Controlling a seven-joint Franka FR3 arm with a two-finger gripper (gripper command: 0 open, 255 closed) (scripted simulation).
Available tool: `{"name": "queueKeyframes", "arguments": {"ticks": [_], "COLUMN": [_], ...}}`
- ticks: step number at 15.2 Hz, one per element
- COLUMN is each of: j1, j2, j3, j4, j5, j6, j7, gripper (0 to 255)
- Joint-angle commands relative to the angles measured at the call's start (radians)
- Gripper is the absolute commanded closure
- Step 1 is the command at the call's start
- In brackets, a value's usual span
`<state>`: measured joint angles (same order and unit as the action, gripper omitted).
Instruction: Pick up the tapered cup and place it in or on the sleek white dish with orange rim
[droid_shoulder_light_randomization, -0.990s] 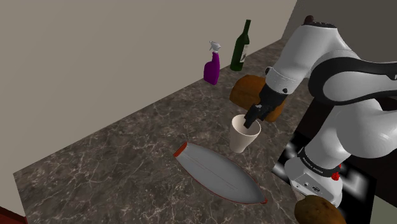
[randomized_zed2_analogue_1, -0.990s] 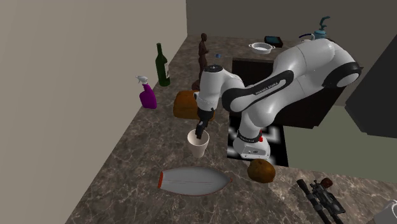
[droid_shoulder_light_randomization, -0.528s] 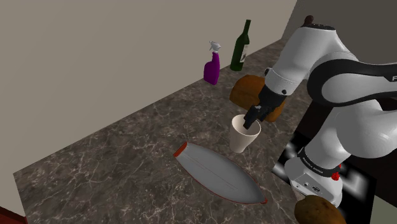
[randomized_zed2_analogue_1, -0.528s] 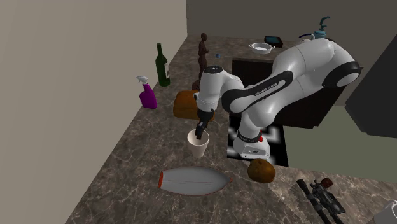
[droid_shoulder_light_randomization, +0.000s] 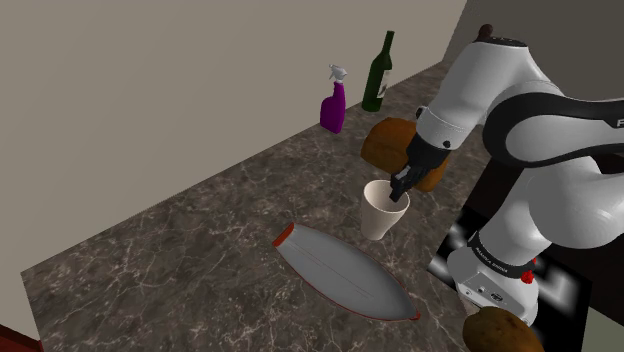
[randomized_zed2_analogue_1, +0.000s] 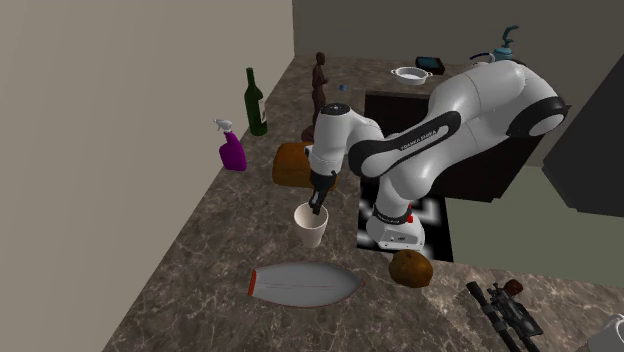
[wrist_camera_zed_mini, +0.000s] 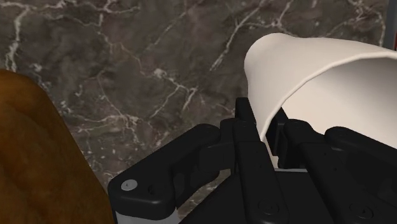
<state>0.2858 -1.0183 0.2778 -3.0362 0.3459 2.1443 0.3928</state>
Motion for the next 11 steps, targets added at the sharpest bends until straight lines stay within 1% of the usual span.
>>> {"name": "queueKeyframes", "arguments": {"ticks": [1, 2, 11], "j1": [0.0, 0.0, -0.024], "j2": [0.001, 0.001, -0.05], "j3": [0.0, 0.0, -0.031], "j4": [-0.001, -0.001, 0.1], "j5": [0.0, 0.0, -0.042], "j6": [0.0, 0.0, -0.149], "j7": [0.0, 0.0, 0.01], "gripper": [255, 255, 255]}}
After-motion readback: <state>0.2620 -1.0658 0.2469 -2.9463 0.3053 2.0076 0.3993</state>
